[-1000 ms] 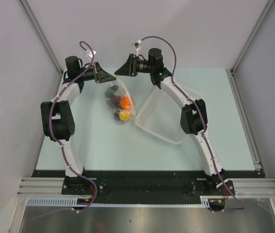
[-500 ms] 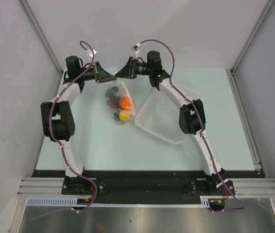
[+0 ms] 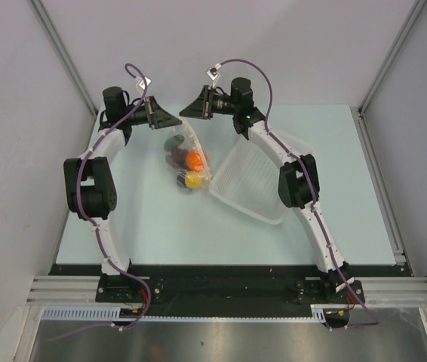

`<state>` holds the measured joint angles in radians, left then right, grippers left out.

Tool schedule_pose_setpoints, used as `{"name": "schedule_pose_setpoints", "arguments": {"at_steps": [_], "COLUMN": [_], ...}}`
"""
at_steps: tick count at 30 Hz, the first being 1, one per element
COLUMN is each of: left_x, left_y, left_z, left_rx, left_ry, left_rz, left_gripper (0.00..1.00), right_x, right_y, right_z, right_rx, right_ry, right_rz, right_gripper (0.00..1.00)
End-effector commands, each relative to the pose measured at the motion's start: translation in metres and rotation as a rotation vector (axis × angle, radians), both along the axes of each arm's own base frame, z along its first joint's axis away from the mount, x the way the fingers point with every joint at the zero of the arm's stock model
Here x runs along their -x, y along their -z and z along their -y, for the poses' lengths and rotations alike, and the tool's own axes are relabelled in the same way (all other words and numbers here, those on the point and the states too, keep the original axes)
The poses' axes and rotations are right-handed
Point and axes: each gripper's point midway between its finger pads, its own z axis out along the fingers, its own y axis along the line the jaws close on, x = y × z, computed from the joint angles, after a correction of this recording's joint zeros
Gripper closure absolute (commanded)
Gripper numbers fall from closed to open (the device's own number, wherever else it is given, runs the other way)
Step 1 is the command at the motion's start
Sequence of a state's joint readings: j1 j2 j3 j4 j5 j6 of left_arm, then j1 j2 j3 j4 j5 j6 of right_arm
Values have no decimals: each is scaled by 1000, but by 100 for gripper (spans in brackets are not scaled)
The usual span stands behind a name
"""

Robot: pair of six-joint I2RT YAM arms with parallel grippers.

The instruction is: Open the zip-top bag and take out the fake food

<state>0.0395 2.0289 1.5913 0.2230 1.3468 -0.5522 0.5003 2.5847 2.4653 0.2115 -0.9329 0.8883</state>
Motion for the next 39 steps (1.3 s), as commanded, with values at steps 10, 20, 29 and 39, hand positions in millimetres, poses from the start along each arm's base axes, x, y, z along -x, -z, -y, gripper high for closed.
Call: {"name": "schedule_pose_setpoints", "arguments": {"at_steps": [10,20,29,39], "left_x": [-31,-12,8,-10], "left_y": [-29,-58,-40,-27], "left_z": [-17,-9,10,10], "left_rx": [-52,55,22,-29], "left_ry": [-262,-205,-79,-102], "left_rz": [13,74,71,58], "left_gripper": [100,100,81,64], "right_x": [0,-7,-6,0], "right_y": [-14,-6,-24,-32], "right_z": [13,18,13,12], "right_rx": [26,71,10,-21], "right_ry": [22,72,60,34], "right_rz": [34,25,17,6], "right_gripper": [100,100,100,100]}}
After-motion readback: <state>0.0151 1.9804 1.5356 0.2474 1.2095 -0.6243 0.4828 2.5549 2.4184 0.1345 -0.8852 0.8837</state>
